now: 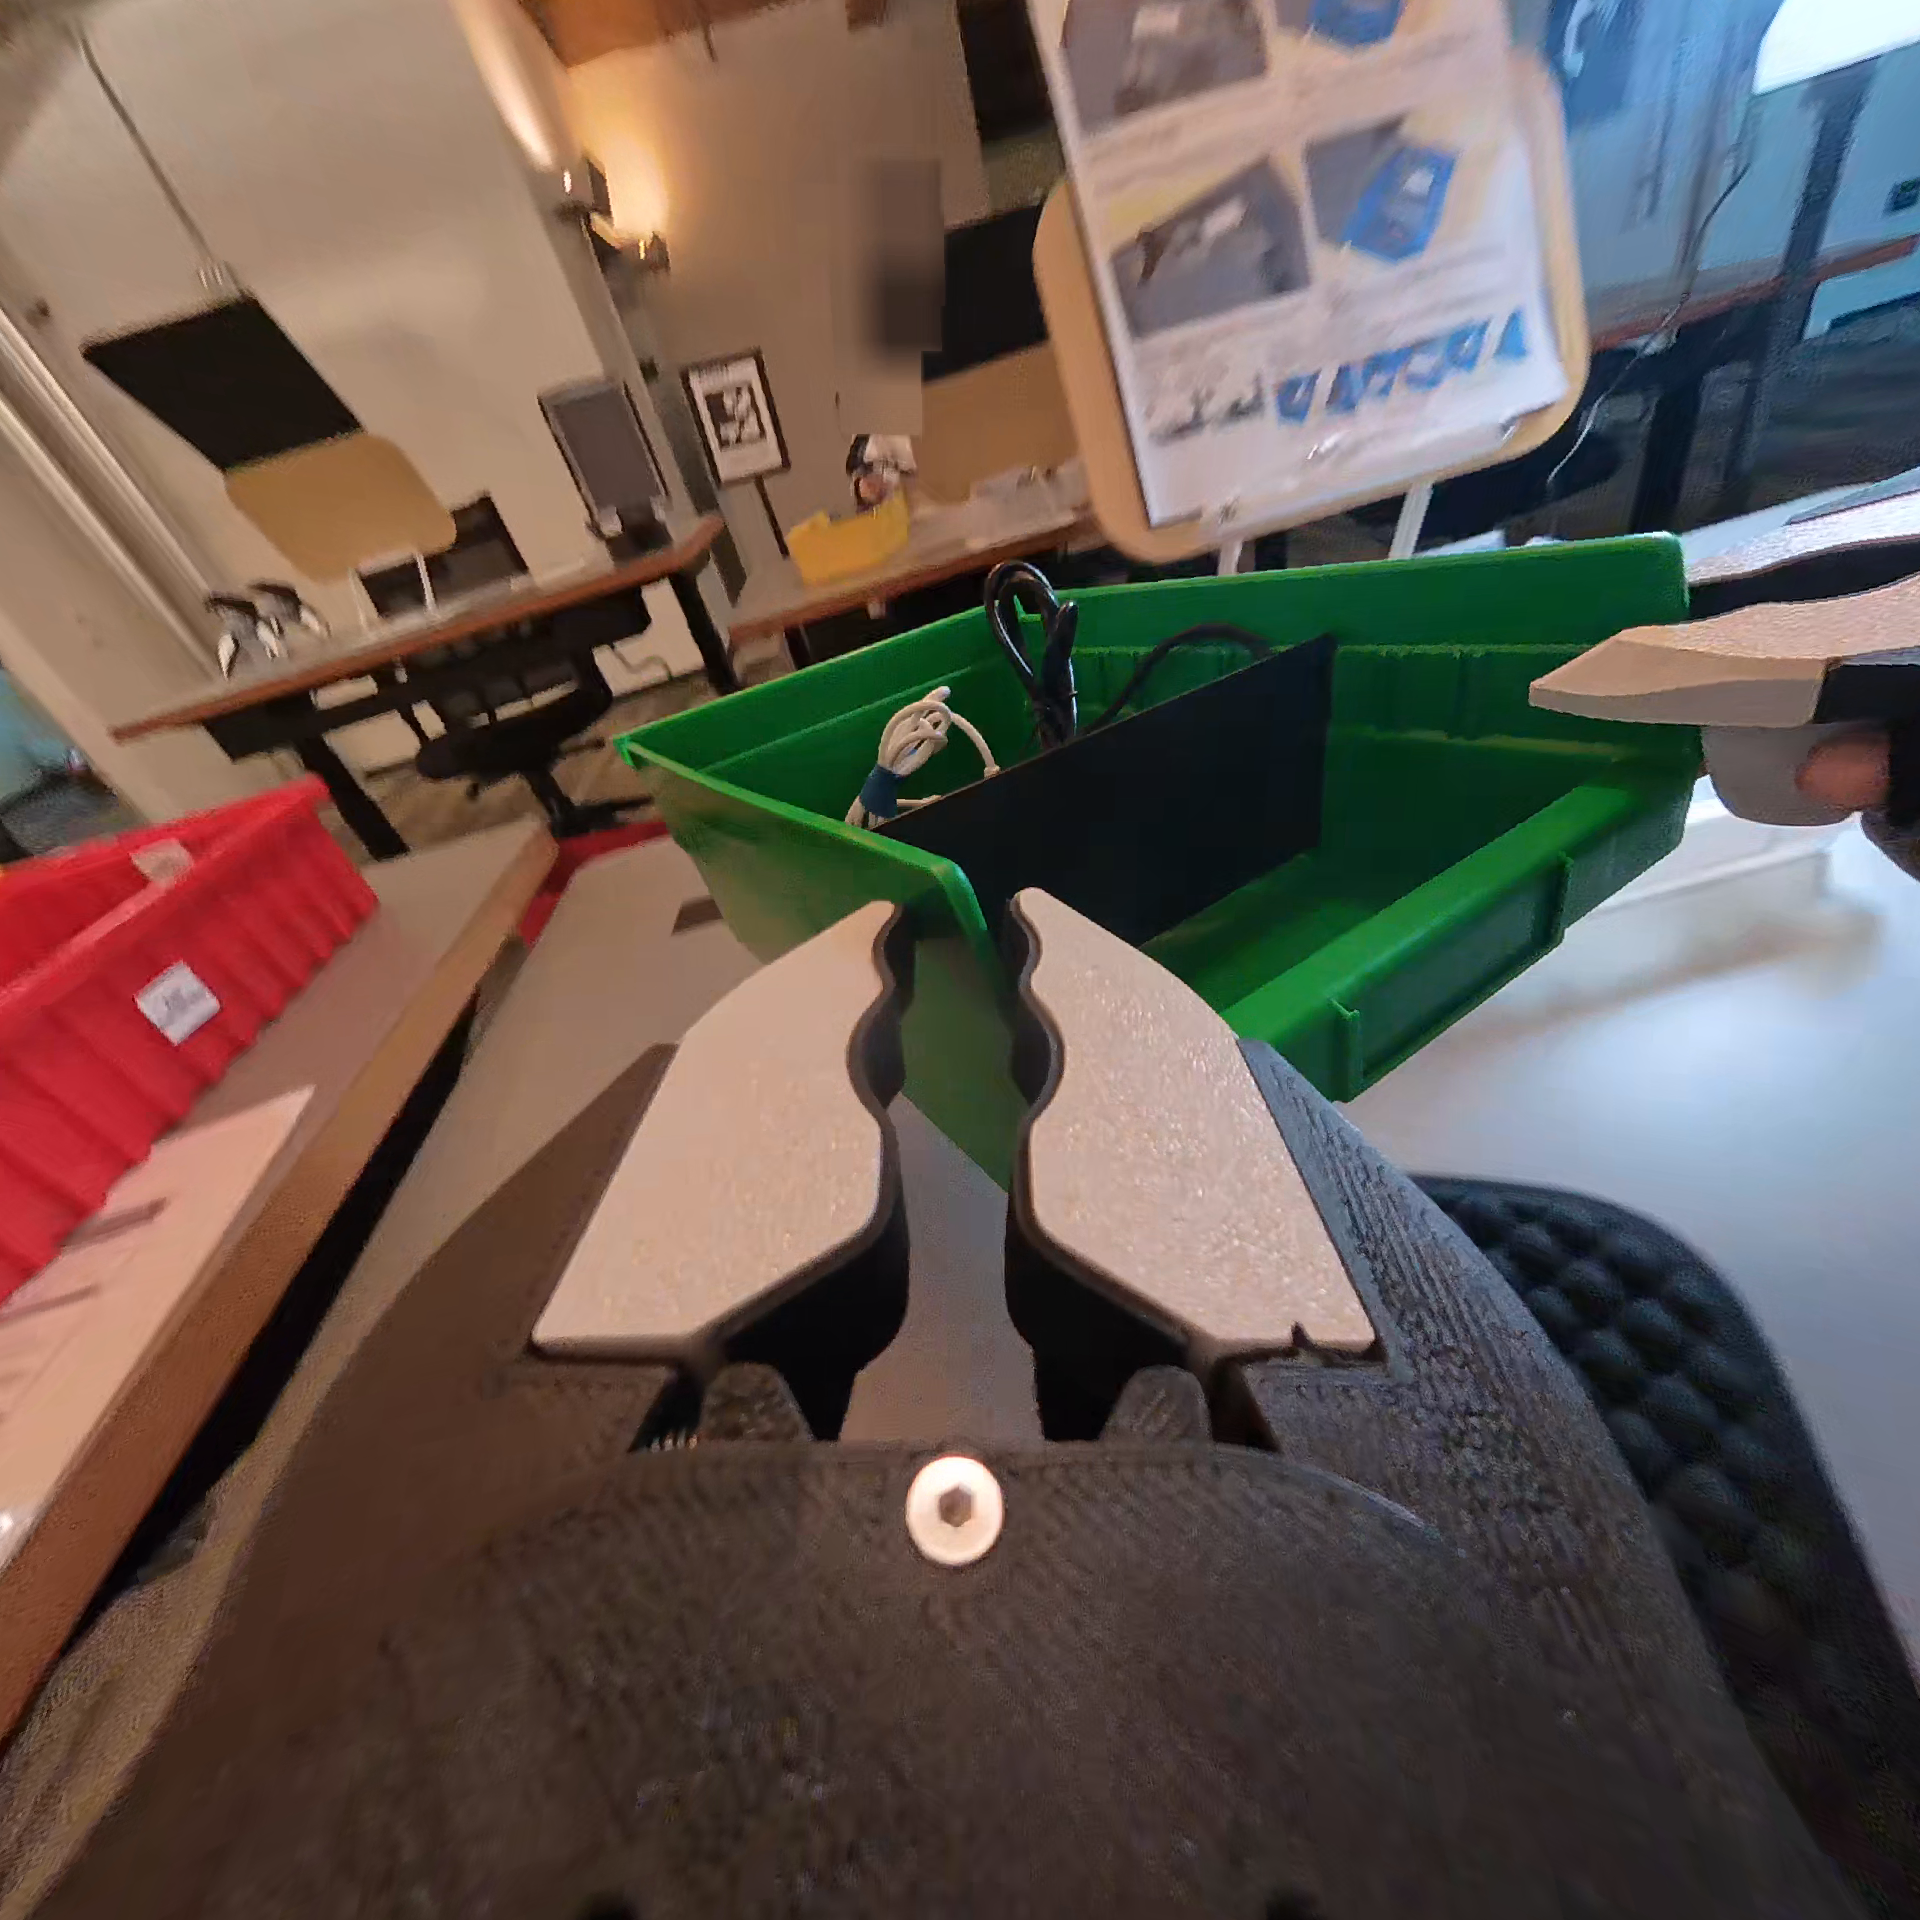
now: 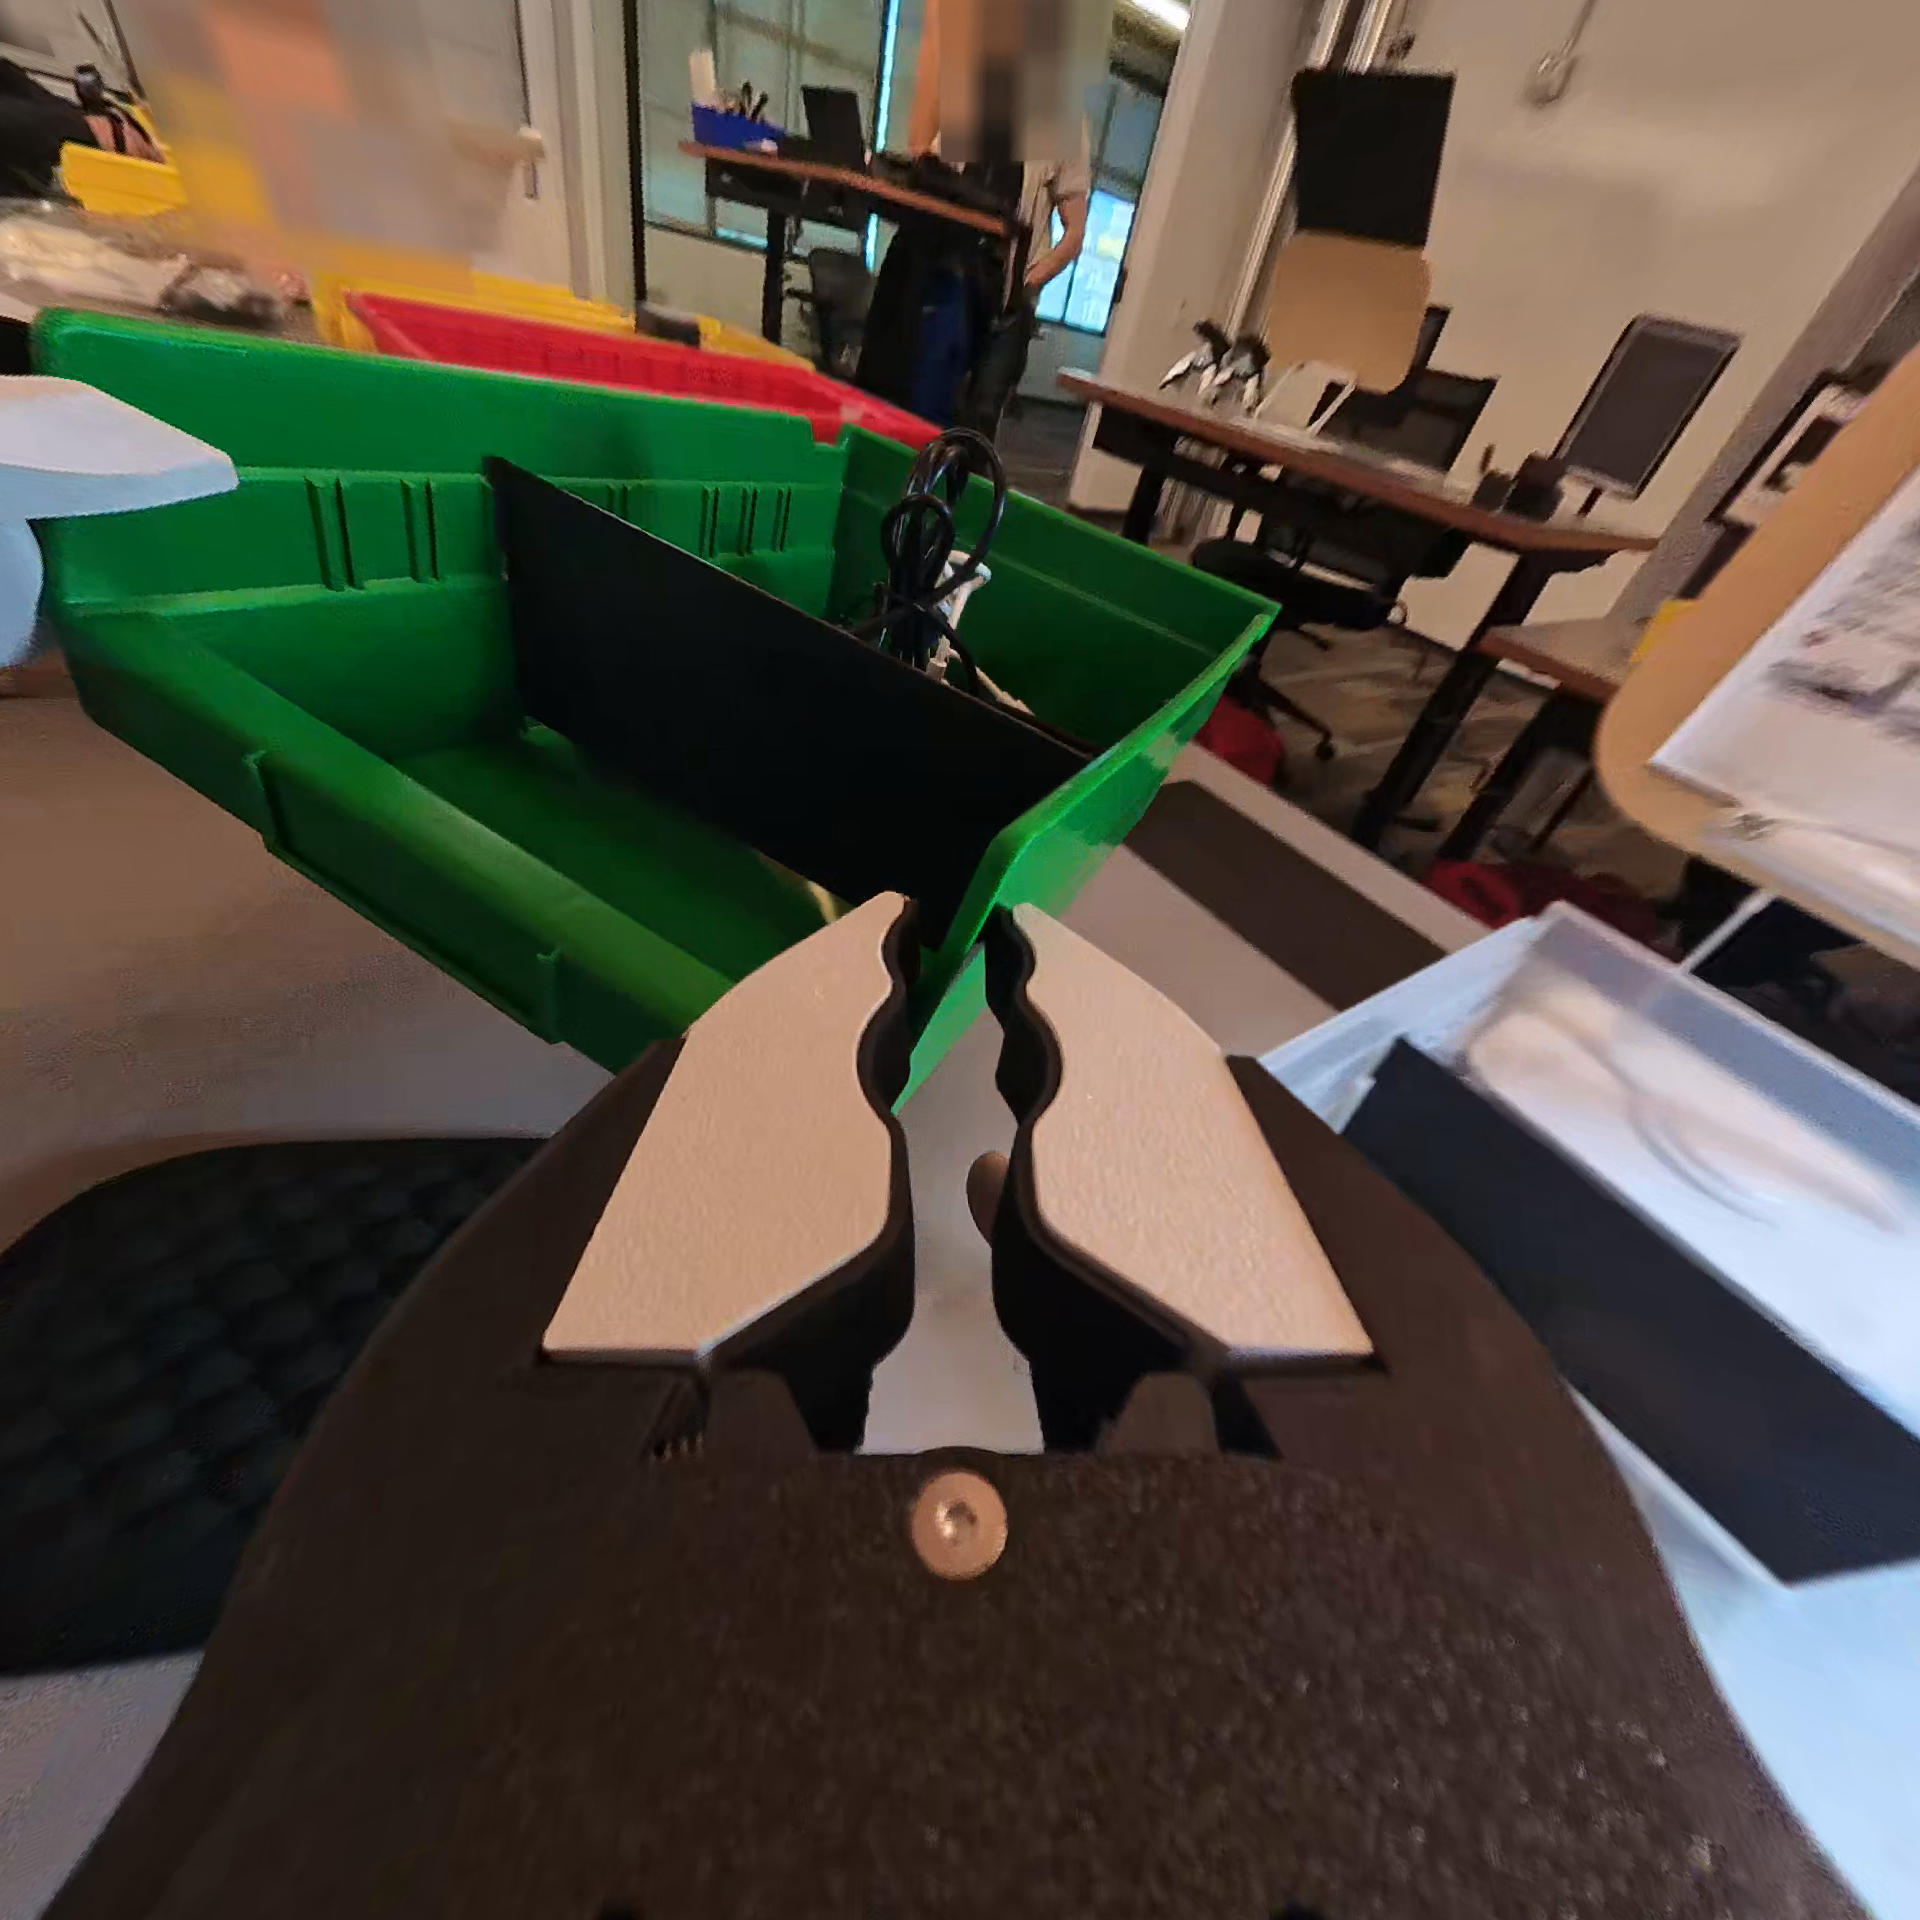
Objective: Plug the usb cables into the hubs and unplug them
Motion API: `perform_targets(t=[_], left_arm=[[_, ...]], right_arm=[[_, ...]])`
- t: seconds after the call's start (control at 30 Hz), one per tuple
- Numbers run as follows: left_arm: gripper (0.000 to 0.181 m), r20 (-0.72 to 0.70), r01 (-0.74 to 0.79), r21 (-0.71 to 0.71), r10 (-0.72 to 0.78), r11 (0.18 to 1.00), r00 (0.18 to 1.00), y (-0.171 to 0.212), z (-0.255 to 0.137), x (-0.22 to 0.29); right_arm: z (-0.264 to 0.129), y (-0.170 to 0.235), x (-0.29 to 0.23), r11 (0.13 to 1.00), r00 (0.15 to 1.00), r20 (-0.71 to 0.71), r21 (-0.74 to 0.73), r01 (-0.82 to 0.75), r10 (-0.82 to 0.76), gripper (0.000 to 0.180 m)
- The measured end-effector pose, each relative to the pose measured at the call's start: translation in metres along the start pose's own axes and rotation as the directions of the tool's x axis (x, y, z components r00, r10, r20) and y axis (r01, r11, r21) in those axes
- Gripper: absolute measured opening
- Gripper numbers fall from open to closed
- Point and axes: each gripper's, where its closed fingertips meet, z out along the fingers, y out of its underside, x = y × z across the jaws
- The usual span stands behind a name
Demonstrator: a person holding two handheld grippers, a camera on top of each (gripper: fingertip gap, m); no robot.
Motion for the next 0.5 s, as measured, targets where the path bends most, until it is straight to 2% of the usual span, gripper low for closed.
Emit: perform_targets(t=[0.17,0.23,0.27,0.3,0.4,0.43,0.47,0.5], left_arm=[[0.017,0.014,0.069,-0.131,-0.068,0.989,0.998,0.065,0.022,-0.020],[0.016,0.066,0.067,-0.112,-0.060,0.991,0.996,0.074,0.031,-0.028],[0.017,0.088,0.111,-0.098,-0.103,0.989,0.991,0.077,0.036,-0.032],[0.016,0.106,0.163,-0.082,-0.154,0.983,0.982,0.081,0.043,-0.035],[0.018,0.136,0.201,-0.097,-0.187,0.975,0.973,0.101,0.070,-0.035],[0.026,0.100,0.189,-0.151,-0.175,0.970,0.979,0.111,0.078,-0.029],[0.036,0.075,0.187,-0.179,-0.176,0.966,0.982,0.116,0.082,-0.027],[0.036,0.073,0.188,-0.142,-0.179,0.972,0.981,0.110,0.083,-0.029]], right_arm=[[0.048,0.049,-0.011,0.993,0.998,0.048,-0.114,-0.022,0.028,0.012],[0.067,0.056,-0.008,0.992,0.999,0.039,-0.129,0.004,0.002,0.013],[0.076,0.057,-0.003,0.987,0.999,0.021,-0.155,0.050,-0.048,0.014],[0.085,0.058,0.000,0.976,0.995,0.017,-0.194,0.099,-0.097,0.019],[0.093,0.068,-0.002,0.926,0.991,0.127,-0.368,0.080,-0.035,0.065],[0.088,0.070,-0.001,0.917,0.987,0.160,-0.390,0.082,-0.020,0.072],[0.080,0.068,0.003,0.921,0.984,0.177,-0.379,0.095,-0.029,0.072],[0.069,0.066,0.009,0.925,0.981,0.188,-0.361,0.120,-0.053,0.070]])
